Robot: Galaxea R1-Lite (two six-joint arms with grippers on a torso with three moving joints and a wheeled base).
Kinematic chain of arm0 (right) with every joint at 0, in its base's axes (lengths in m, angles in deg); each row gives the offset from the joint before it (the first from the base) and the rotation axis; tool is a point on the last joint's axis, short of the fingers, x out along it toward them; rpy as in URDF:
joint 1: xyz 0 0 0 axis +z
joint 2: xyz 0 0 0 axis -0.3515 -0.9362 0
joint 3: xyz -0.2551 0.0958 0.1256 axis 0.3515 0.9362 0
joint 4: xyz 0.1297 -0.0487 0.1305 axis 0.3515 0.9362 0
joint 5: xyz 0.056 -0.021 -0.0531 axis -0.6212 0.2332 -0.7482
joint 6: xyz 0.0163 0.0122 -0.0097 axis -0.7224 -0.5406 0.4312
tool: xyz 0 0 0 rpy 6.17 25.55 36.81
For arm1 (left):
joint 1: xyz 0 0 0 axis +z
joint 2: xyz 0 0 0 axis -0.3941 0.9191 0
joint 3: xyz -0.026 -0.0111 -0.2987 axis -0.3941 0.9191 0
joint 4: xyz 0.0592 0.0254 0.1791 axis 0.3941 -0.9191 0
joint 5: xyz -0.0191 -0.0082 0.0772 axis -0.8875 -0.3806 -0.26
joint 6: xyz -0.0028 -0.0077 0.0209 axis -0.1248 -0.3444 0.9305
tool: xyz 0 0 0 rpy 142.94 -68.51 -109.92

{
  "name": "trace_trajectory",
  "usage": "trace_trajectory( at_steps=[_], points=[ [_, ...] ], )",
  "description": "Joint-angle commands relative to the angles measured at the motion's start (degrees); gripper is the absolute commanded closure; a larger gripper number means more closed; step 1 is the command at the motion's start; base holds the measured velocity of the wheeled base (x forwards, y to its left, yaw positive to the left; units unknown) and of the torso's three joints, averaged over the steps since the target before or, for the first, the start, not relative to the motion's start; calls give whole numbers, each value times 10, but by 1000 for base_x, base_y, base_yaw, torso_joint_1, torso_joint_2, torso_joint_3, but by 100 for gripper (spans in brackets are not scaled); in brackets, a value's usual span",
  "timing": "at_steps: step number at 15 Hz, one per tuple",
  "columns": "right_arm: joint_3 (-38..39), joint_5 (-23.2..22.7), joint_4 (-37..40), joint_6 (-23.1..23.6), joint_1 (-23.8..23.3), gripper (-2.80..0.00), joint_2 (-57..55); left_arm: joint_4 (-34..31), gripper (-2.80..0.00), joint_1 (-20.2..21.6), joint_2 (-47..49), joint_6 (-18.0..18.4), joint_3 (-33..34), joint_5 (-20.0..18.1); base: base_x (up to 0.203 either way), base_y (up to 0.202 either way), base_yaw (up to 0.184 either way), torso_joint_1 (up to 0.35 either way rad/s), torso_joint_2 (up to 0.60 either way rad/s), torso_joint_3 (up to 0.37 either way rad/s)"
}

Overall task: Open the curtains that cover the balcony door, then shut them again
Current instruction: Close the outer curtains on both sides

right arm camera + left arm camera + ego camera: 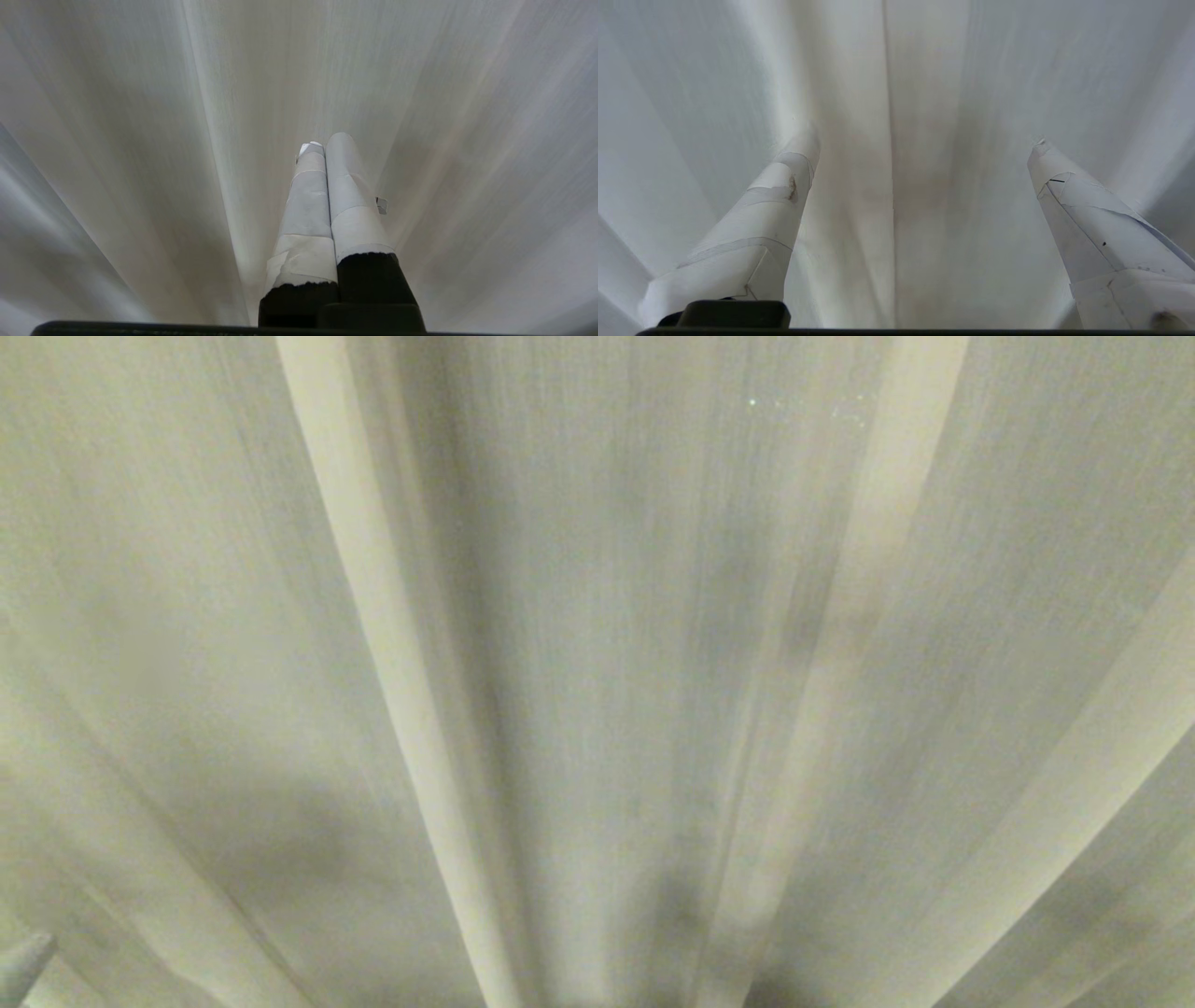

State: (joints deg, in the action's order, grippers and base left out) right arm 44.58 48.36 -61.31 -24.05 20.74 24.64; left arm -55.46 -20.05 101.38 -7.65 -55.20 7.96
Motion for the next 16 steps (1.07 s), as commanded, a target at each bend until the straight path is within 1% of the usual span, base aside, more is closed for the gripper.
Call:
trace_trajectory(
  at_steps=[1, 2, 3, 4, 6, 7, 8, 9, 11, 16],
  points=[
    [0, 0, 0, 0, 0, 0, 0, 143, -280, 4, -13, 1, 116, 2, 0, 0, 0, 0, 0, 0],
    [0, 0, 0, 1, 0, 0, 0, 188, -280, 4, -13, 2, 154, 5, 0, 0, 0, 0, 0, 0],
    [0, 0, 0, 1, 0, 0, 0, 207, -280, 4, -14, 3, 173, 8, 0, 0, 0, 0, 0, 0],
    [0, 0, 0, 0, 0, 0, 0, 179, -280, 3, -15, 5, 175, 9, 0, 0, 0, 0, 0, 0],
    [0, 0, 0, 1, 0, 0, 0, 79, -280, -26, -50, 7, 175, 13, 0, 0, 0, 0, 0, 0],
    [0, 0, 0, 0, 0, 0, 0, 37, -280, -37, -67, 7, 174, 34, 0, 0, 0, 0, 0, 0],
    [0, 0, 0, 0, 0, 0, 0, 20, -280, -38, -83, 6, 174, 56, 0, 0, 0, 0, 0, 0],
    [0, 0, 0, 0, 0, 0, 0, -2, -280, -37, -113, 5, 174, 63, 0, 0, 0, 0, 0, 0],
    [0, 0, 0, 0, 0, 0, 0, -21, -280, -33, -164, 2, 174, 73, 0, 0, 0, 0, 0, 0],
    [0, 0, 0, 0, 0, 0, 0, -24, -280, -32, -168, 0, 175, 75, 0, 0, 0, 0, 0, 0]
  ],
)
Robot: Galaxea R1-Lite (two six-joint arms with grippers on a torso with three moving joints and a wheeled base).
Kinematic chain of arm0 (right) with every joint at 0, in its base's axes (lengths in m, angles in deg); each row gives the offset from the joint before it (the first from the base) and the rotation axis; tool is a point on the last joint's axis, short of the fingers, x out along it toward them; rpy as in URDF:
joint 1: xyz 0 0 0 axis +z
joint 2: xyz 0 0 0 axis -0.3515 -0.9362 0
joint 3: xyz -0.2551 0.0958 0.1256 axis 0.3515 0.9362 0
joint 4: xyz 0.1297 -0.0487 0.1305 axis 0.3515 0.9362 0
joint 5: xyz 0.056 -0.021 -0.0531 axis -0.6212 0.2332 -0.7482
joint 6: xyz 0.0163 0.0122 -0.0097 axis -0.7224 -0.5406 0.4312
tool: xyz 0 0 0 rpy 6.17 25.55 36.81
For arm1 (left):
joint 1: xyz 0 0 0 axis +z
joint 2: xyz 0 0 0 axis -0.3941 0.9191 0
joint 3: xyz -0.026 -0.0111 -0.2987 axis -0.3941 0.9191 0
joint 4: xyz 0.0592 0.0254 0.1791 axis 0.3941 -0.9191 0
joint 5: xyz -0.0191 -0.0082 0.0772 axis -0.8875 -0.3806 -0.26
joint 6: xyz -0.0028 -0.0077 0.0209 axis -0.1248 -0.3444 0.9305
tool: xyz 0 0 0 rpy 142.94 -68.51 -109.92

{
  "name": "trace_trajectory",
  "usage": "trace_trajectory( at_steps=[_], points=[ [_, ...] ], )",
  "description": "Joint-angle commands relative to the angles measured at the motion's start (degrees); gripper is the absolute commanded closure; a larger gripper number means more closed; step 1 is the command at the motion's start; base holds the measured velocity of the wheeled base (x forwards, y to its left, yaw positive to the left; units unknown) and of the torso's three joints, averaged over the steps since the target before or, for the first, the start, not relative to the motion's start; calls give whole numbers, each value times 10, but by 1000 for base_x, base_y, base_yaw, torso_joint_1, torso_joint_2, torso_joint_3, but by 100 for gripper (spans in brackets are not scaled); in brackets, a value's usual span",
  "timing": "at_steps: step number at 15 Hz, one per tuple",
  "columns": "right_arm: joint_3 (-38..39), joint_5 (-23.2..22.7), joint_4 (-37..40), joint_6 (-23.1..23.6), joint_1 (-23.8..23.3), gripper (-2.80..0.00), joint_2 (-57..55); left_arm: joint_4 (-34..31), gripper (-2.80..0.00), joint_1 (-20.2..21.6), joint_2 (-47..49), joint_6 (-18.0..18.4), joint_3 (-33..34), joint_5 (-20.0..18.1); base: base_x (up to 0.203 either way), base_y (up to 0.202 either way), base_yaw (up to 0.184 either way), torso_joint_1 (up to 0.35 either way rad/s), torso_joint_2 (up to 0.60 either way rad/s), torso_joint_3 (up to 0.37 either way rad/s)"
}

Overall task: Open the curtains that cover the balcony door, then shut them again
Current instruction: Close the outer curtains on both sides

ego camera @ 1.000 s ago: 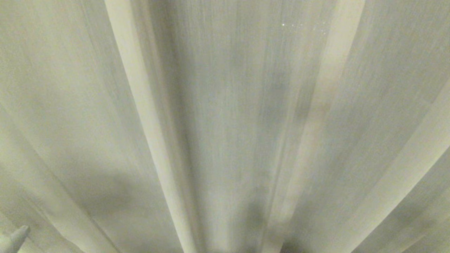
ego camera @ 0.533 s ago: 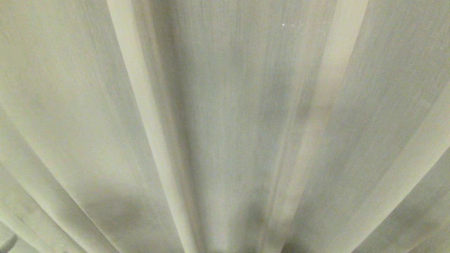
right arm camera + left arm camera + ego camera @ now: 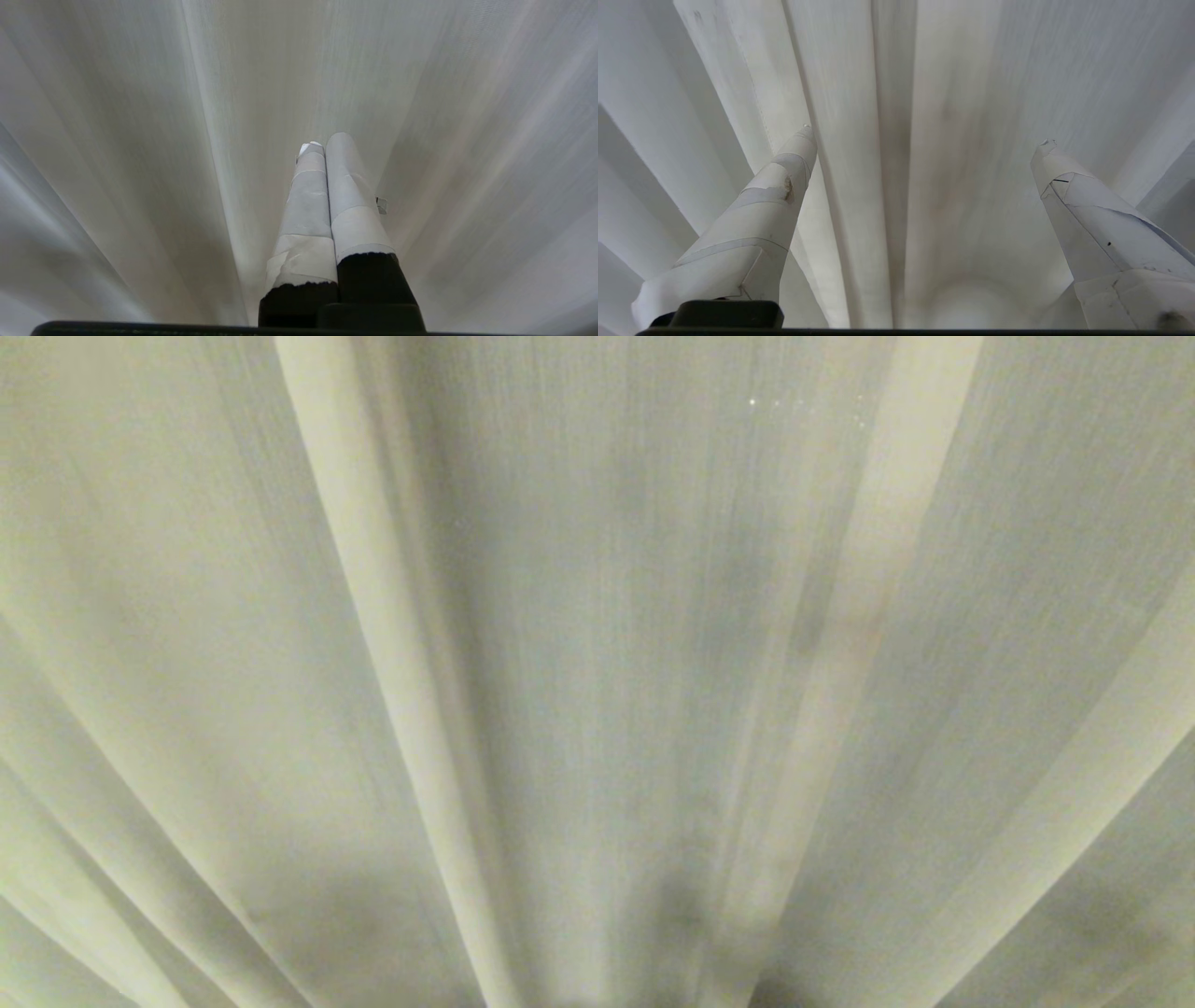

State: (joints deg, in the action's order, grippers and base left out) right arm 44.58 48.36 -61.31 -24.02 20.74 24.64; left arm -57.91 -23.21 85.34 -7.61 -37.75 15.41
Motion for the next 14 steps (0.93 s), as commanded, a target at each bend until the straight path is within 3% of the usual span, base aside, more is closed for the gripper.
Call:
trace_trajectory(
  at_steps=[1, 14],
  points=[
    [0, 0, 0, 1, 0, 0, 0, 0, -280, 0, -7, 0, 0, 0, 0, 0, 0, 0, 0, 0],
    [0, 0, 0, 0, 0, 0, 0, 0, -280, 0, -7, 0, 0, 0, 0, 0, 0, 0, 0, 0]
  ],
)
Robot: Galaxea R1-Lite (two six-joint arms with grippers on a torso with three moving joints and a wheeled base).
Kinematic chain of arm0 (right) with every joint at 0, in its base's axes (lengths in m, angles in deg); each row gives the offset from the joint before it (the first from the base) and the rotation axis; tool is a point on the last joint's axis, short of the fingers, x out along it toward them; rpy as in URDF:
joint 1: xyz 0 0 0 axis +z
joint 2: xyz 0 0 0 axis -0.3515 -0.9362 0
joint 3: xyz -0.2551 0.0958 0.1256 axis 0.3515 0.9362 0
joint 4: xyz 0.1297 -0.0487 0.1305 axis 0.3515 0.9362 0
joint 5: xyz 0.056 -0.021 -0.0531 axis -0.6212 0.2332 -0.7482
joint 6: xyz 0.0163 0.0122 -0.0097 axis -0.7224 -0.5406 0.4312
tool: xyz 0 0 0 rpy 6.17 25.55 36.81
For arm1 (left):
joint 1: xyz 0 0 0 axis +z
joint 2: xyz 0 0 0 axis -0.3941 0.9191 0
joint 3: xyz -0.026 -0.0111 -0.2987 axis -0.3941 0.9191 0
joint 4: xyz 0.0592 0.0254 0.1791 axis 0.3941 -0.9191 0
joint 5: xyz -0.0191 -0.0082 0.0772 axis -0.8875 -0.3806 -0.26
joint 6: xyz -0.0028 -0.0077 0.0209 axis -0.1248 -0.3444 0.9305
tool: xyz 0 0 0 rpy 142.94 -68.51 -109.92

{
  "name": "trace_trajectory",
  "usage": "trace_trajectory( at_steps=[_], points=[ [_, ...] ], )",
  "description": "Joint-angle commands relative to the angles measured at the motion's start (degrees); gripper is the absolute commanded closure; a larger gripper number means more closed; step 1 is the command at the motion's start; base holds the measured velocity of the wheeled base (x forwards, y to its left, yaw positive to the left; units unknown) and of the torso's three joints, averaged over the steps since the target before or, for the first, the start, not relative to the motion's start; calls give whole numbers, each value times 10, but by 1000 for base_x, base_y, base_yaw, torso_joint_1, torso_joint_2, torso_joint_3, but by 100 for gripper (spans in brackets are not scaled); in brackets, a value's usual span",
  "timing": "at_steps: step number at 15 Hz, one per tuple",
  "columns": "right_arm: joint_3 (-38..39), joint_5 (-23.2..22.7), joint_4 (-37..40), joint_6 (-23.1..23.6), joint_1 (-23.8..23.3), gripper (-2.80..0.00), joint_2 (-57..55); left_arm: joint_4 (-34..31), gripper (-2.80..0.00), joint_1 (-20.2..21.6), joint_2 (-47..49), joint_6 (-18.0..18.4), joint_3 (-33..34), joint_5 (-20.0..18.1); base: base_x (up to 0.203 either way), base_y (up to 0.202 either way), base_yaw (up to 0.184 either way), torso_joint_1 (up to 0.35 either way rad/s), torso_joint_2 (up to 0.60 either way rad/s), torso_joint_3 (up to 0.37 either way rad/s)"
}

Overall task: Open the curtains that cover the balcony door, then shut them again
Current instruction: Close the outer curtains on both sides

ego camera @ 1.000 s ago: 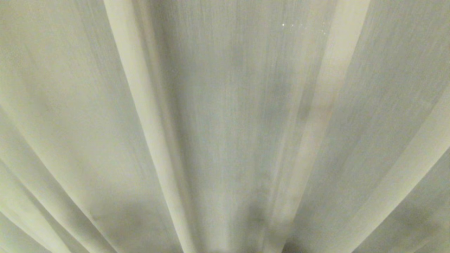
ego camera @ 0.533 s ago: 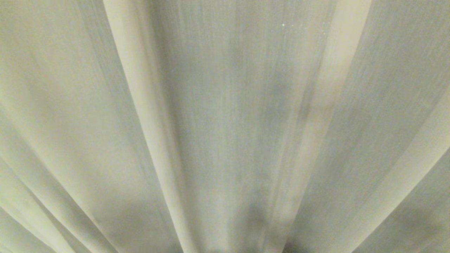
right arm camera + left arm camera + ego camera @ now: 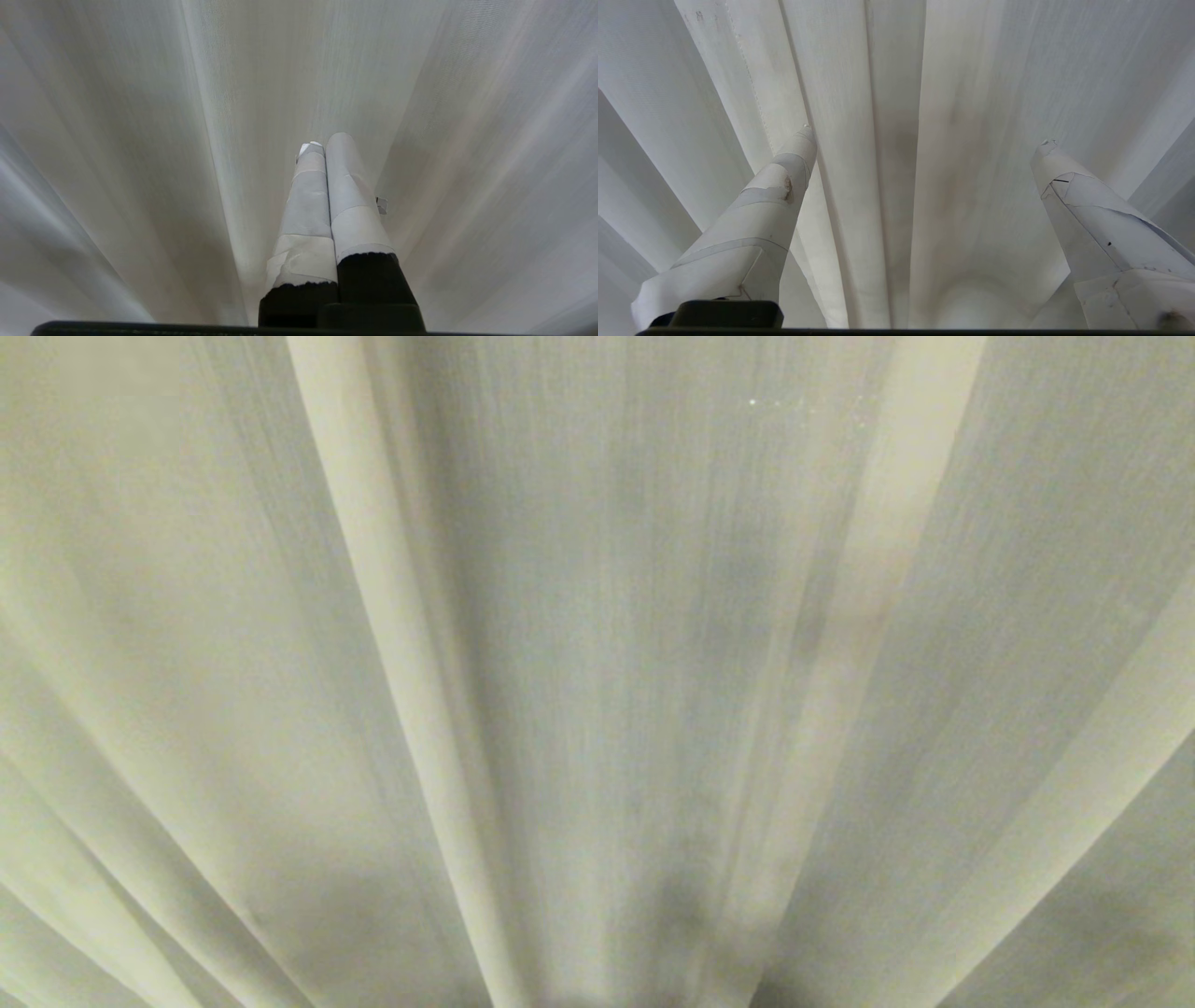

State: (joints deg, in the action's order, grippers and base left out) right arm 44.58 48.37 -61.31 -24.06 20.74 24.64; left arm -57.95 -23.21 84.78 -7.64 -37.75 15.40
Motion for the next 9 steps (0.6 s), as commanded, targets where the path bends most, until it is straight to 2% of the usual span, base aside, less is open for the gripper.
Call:
trace_trajectory(
  at_steps=[1, 9],
  points=[
    [0, 0, 0, 0, 0, 0, 0, 0, -280, 0, -2, 0, 0, 0, 0, 0, 0, 0, 0, 0],
    [0, 0, 0, 1, 0, 0, 0, 1, -280, 0, -2, 0, 0, 0, 0, 0, 0, 0, 0, 0]
  ],
)
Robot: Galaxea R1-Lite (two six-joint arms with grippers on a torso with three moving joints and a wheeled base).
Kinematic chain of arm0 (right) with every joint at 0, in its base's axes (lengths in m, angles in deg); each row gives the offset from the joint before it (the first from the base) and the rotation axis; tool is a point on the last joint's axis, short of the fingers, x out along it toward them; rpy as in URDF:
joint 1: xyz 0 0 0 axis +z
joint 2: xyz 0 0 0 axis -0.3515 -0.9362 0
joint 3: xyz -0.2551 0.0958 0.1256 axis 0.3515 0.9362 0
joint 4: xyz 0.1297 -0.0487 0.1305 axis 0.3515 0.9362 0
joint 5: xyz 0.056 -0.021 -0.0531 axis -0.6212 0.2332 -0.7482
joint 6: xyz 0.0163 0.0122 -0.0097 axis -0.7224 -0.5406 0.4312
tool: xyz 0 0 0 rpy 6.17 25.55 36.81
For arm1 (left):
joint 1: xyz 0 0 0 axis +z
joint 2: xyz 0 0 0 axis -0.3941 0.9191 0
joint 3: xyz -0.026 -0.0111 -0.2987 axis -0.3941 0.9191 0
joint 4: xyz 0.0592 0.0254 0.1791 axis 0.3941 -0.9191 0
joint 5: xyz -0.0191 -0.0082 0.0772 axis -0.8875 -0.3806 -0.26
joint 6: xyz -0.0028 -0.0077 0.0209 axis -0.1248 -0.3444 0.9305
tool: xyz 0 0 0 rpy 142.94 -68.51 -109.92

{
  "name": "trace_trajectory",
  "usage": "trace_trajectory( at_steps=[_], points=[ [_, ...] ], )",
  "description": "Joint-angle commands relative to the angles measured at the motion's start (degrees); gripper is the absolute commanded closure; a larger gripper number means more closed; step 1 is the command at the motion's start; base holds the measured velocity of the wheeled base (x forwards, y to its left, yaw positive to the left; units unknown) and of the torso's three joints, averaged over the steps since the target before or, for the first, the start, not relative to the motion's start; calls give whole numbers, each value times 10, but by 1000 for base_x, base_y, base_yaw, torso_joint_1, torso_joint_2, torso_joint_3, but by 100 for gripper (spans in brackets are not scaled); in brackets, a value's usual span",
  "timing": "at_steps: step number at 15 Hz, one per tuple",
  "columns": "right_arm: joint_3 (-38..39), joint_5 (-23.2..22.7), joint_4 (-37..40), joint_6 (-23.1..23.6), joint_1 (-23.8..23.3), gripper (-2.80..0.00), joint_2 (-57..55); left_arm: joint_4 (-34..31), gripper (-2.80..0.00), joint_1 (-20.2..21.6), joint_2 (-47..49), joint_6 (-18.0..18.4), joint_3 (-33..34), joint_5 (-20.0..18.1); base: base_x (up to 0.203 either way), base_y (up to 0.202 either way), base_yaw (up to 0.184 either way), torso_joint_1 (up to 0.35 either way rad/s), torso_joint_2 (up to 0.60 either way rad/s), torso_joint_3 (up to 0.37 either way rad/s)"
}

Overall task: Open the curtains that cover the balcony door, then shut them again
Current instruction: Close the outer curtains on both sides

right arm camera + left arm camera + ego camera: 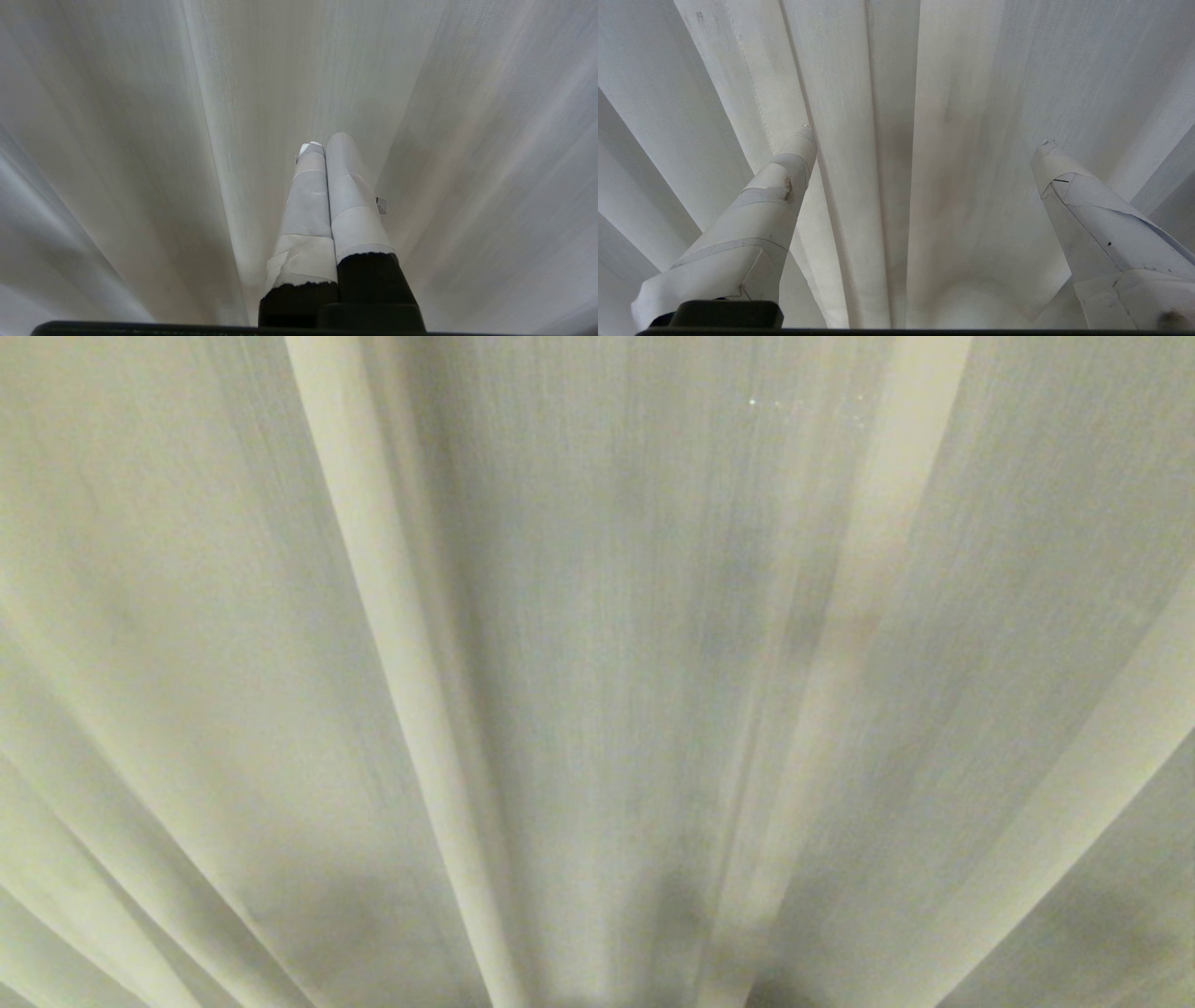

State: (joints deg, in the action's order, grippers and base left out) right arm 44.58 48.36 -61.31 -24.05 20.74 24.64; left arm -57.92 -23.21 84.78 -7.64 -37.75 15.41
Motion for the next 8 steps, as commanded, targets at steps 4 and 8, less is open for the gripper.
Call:
trace_trajectory(
  at_steps=[4, 8],
  points=[
    [0, 0, 0, 1, 0, 0, 0, 0, -280, 0, -2, 1, 0, 0, 0, 0, 0, 0, 0, 0],
    [0, 0, 0, 0, 0, 0, 0, 0, -280, 0, -2, 2, 0, 0, 2, -118, 5, 2, 0, 1]
  ],
)
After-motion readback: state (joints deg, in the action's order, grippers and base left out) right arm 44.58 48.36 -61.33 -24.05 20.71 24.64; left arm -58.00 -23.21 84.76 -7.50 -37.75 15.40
